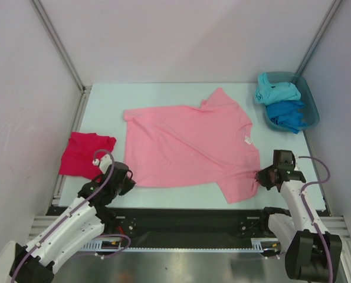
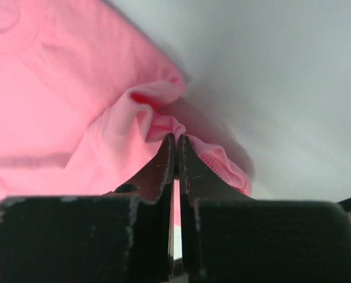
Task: Fold and stack the t-shirts
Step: Flatten the tshirt out
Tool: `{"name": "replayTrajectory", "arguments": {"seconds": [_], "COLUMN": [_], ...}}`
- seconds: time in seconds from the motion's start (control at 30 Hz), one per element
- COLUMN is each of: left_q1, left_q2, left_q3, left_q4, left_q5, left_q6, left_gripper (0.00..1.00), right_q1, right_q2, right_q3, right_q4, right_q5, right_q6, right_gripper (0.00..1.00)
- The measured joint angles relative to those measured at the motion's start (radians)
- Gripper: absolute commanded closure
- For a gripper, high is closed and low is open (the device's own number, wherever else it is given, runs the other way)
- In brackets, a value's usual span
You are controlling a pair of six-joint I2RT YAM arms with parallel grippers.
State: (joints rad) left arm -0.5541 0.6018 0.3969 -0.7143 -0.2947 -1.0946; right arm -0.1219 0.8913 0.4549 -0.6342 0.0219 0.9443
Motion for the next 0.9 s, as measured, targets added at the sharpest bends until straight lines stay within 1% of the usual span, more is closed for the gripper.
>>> {"name": "replayTrajectory", "arguments": {"seconds": [0.17, 0.4, 0.53, 0.63, 0.77, 0.9], "left_q1": [0.0, 0.0, 0.0, 0.0, -0.002, -0.009], "left_q2": [0.048, 0.084, 0.043, -0.023, -0.107, -0.127], "left_q3": [0.004, 0.006, 0.006, 0.006, 0.012, 0.023], "left_q4": [0.002, 0.016, 0.001, -0.033, -0.087, -0.114], "left_q5": [-0.001, 0.007, 0.005, -0.016, -0.041, -0.042], "left_q6": [-0.005, -0.007, -0.018, -0.039, -0.062, -0.082], "left_gripper": [1.0, 1.0, 1.0, 1.0, 1.0, 0.99], "right_q1": [0.098, 0.235, 0.288, 0.314, 0.317, 0.319], "right_q2": [-0.095, -0.216, -0.288, -0.354, -0.385, -0.407], "right_q3": [-0.006, -0.069, -0.071, -0.05, -0.012, 0.004], "right_q4": [-0.076, -0.195, -0.251, -0.298, -0.32, -0.339], "right_q5": [-0.004, -0.003, 0.016, 0.041, 0.053, 0.052], "right_q6": [0.016, 0.055, 0.079, 0.088, 0.094, 0.094], "right_gripper": [1.0, 1.0, 1.0, 1.0, 1.0, 1.0]}}
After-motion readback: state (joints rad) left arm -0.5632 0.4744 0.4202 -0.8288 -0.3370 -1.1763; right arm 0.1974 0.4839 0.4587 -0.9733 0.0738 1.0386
